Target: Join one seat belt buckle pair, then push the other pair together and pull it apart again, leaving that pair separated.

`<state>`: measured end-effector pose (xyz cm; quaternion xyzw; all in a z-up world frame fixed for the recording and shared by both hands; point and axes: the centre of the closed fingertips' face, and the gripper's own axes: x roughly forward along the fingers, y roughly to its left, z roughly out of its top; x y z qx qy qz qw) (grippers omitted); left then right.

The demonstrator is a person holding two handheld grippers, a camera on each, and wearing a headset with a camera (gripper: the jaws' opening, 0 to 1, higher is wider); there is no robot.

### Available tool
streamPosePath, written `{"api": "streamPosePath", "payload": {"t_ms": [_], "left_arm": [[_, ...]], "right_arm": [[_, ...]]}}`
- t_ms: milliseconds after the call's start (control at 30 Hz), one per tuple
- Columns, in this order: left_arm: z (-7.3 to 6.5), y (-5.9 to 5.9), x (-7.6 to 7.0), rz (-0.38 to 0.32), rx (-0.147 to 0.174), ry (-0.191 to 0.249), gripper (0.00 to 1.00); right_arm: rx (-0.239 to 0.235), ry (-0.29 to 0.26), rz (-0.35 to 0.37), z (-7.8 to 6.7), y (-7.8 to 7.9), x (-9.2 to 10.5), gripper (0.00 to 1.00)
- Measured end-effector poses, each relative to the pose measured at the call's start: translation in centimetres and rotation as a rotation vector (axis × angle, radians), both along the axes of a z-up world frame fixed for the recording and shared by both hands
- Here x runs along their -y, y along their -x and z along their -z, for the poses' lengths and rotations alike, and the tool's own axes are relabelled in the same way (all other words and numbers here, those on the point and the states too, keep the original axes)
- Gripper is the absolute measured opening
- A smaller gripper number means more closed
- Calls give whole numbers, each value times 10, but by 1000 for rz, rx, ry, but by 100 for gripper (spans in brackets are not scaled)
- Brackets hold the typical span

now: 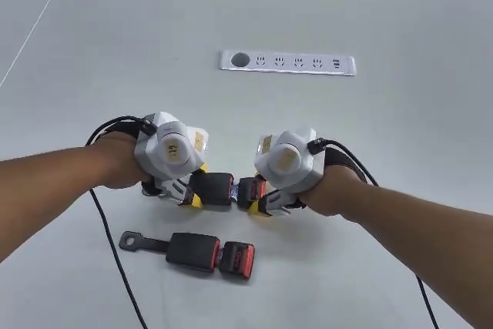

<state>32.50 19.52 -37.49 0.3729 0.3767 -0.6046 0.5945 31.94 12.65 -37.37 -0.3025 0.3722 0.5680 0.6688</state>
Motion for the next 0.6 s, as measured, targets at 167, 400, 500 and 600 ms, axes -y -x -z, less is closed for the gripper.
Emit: {"api": "streamPosePath", "payload": {"t_ms": [167,400,500,600], "left_arm": [[-1,0,-2,-3,-7,16,33],[-2,2,-1,1,-6,-1,33],[-2,2,-1,-1,-7,0,33],[-3,3,-1,-4,-8,1,33]], "right_arm": [[-2,11,-5,0,2,13,34],[-3,-18,13,0,5,16,35],[-6,-12,16,0,6,26,35],[-7,-16,13,-1,8,33,35]]}}
